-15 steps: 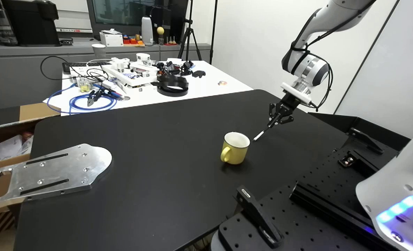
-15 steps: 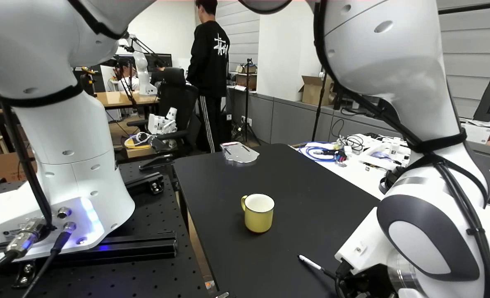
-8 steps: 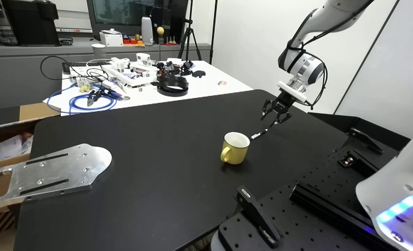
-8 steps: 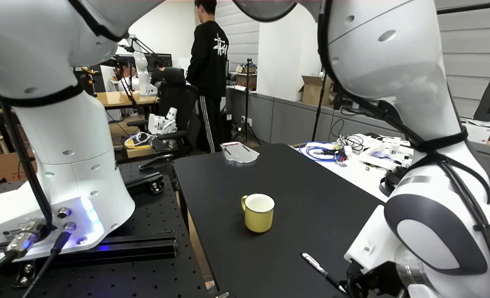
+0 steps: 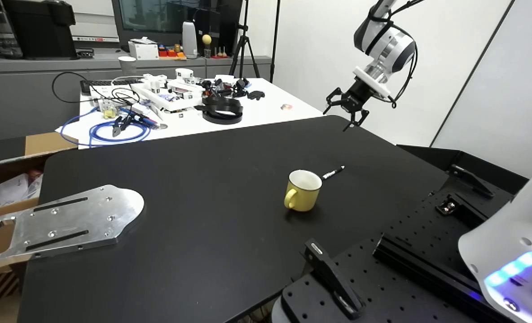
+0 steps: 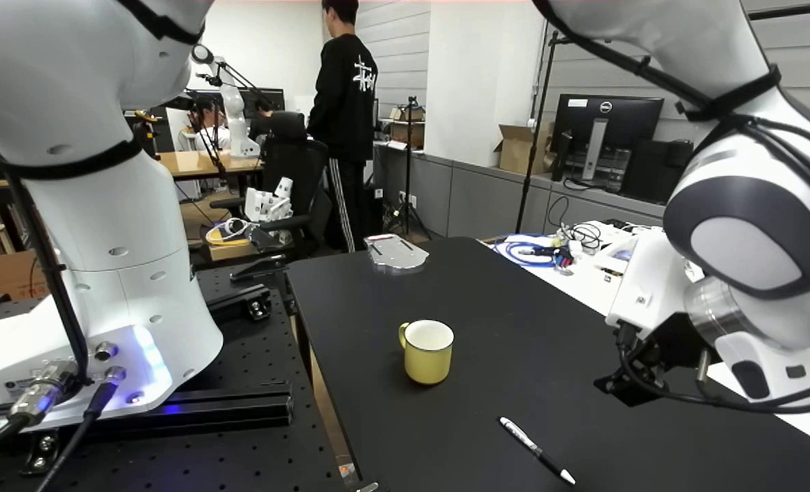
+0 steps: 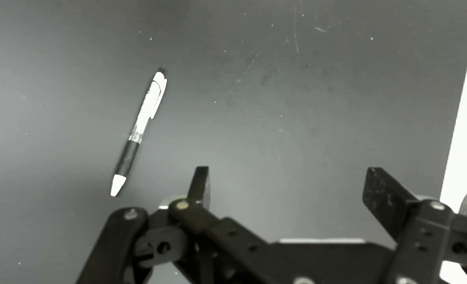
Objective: Remove the marker from the cup.
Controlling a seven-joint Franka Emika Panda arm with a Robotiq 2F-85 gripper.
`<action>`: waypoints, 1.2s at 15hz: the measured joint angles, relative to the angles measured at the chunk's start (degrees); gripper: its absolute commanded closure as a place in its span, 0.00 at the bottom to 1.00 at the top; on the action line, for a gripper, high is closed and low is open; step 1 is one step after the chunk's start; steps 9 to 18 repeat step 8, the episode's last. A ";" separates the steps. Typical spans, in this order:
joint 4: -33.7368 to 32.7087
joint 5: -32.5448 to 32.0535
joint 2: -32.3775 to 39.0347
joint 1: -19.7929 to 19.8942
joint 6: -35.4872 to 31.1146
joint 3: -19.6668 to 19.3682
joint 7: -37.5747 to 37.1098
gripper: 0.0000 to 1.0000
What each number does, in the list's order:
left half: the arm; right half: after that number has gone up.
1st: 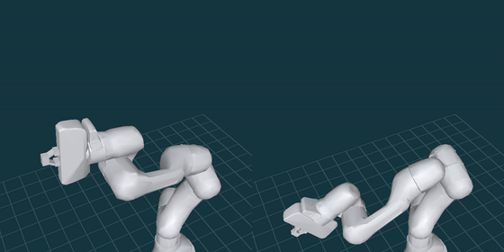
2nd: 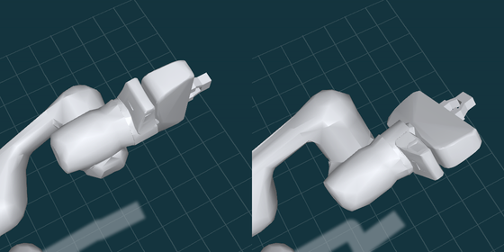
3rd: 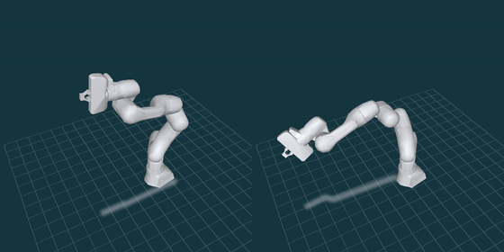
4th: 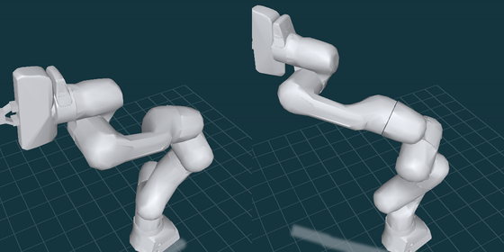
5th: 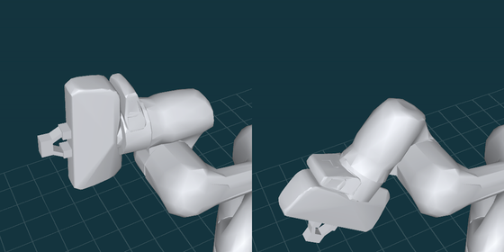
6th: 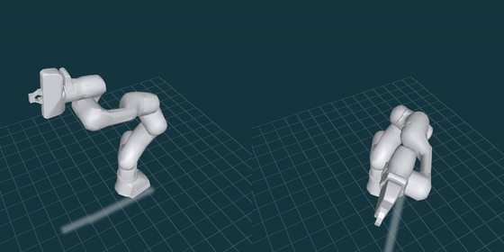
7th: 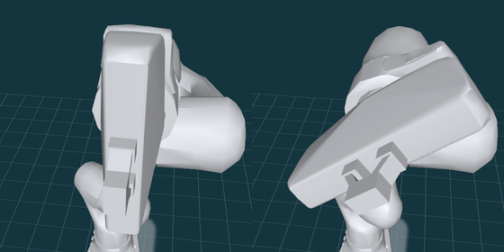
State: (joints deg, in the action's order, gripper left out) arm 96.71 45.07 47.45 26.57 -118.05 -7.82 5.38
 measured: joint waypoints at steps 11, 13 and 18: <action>9.48 0.00 -9.42 -1.99 0.28 0.31 4.80 0.00; 9.48 0.00 -9.42 -1.99 0.28 0.31 4.80 0.00; 9.48 0.00 -9.42 -1.99 0.28 0.31 4.80 0.00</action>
